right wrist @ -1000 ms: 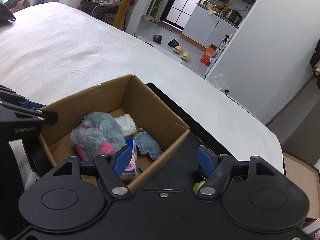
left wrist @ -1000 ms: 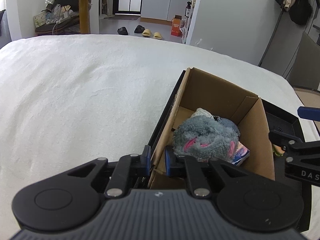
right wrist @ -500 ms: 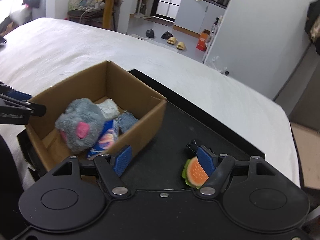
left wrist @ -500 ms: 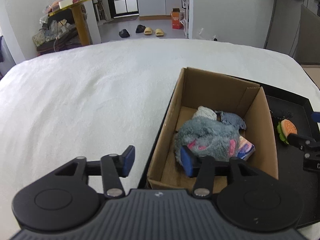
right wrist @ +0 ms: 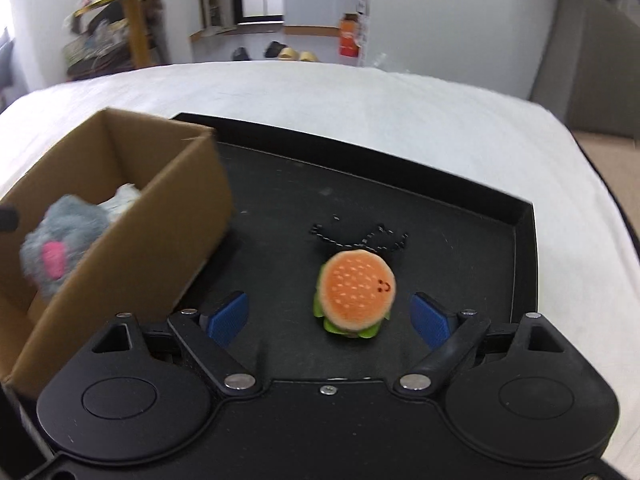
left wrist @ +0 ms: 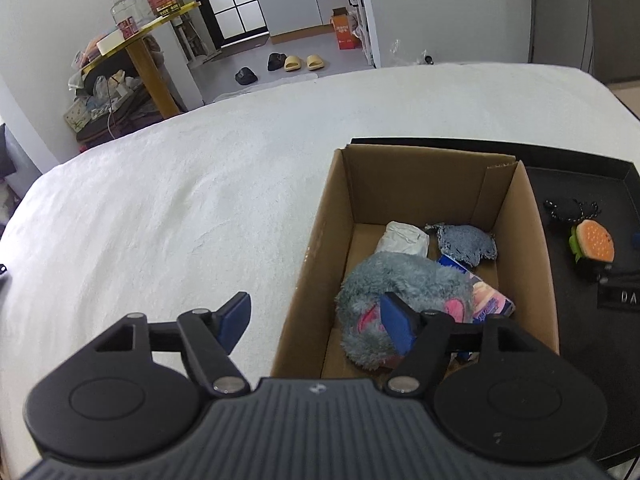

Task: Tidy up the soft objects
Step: 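Grasp the hamburger plush on the tray with the right gripper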

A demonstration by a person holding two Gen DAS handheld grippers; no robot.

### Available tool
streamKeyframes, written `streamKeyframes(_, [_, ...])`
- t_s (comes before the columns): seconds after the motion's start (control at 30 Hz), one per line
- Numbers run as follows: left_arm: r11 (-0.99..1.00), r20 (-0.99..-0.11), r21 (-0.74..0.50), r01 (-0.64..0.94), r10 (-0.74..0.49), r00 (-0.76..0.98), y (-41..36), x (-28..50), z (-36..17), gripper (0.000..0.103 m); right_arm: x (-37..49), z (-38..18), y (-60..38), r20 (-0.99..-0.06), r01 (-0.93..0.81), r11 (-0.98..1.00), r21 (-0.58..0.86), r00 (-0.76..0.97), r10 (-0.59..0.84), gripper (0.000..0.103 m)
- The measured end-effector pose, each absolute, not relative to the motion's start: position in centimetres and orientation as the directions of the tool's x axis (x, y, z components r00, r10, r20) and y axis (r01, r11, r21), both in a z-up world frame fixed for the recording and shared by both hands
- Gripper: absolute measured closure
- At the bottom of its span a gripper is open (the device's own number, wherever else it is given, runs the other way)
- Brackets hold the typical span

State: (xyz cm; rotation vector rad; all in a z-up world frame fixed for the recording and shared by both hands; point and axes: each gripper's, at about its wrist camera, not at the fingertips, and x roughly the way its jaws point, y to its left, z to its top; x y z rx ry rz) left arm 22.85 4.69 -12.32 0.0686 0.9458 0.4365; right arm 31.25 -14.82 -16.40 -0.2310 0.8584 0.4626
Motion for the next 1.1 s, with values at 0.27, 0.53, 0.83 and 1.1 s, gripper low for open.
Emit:
streamKeyframes(0.27, [0.898, -0.766, 0.310, -0.313, 0.431, 0.477, 2.8, 24.4, -13.2, 0.033, 33.5, -18.4, -16.3, -0.779, -0.409, 0.910, 0.061, 0.550, 0.300, 0.015])
streamKeyframes(0.53, [0.871, -0.748, 0.376, -0.315, 0.486, 0.451, 1.9, 25.2, -13.6, 0.033, 34.0, -19.5, -17.9, -0.775, -0.407, 0.908, 0.097, 0.541, 0.326, 0.060])
streamKeyframes(0.83, [0.861, -0.746, 0.384, -0.334, 0.503, 0.437, 1.6, 24.7, -13.1, 0.033, 34.1, -18.0, -20.4, -0.771, -0.339, 0.926, 0.167, 0.541, 0.337, 0.063])
streamKeyframes(1.1, [0.862, -0.744, 0.368, -0.347, 0.498, 0.446, 2.4, 23.7, -12.4, 0.033, 33.7, -16.6, -21.1, -0.752, -0.345, 0.922, 0.179, 0.556, 0.354, 0.063])
